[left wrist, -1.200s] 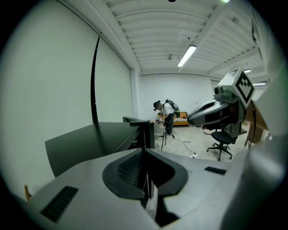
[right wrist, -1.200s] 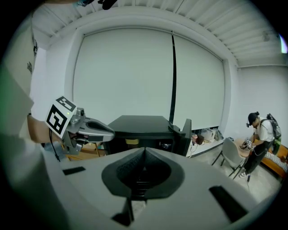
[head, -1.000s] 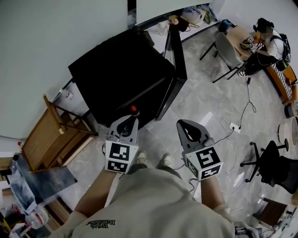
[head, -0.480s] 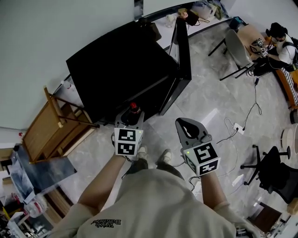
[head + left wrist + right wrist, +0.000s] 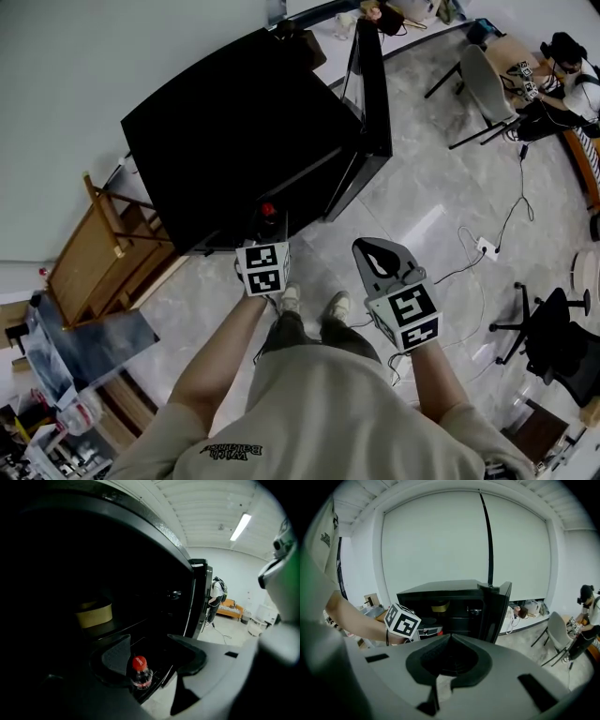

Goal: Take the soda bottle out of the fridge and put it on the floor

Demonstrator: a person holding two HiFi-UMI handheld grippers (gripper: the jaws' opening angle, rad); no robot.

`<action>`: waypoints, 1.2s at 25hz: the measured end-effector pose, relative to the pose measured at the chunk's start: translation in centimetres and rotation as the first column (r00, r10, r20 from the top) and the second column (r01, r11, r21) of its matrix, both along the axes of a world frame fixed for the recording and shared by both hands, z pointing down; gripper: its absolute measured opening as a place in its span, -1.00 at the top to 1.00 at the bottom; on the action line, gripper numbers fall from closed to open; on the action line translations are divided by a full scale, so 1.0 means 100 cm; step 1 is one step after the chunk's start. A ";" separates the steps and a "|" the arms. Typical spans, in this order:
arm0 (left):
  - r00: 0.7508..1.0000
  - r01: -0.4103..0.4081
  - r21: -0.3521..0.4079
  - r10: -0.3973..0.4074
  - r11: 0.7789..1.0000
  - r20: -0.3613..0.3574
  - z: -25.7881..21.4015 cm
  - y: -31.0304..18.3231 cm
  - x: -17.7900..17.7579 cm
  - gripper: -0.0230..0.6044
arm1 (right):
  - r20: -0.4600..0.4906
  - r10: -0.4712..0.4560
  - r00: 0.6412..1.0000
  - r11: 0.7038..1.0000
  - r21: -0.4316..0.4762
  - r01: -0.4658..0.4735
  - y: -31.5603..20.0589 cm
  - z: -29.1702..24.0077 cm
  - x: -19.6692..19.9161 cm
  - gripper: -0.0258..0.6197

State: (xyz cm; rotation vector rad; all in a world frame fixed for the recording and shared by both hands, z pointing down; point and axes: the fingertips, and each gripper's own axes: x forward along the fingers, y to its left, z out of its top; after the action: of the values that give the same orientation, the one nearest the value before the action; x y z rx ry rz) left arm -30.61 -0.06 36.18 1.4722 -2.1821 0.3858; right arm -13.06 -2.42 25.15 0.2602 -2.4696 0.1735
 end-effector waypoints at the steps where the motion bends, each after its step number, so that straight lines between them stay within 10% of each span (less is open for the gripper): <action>1: 1.000 0.012 -0.003 -0.012 1.000 0.014 0.004 -0.001 -0.003 0.23 | -0.006 -0.003 1.000 1.000 -0.004 0.003 0.000 0.003 0.000 0.93; 30: 1.000 0.030 -0.061 -0.030 0.998 0.008 0.087 -0.006 -0.023 0.46 | -0.101 -0.028 0.994 0.997 -0.072 0.021 0.006 0.068 0.001 0.93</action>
State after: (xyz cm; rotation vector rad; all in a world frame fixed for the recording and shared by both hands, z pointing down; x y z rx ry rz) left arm -32.90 -0.63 44.88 1.4059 -2.1760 0.4446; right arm -12.93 -1.82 31.99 0.2027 -2.3590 0.2316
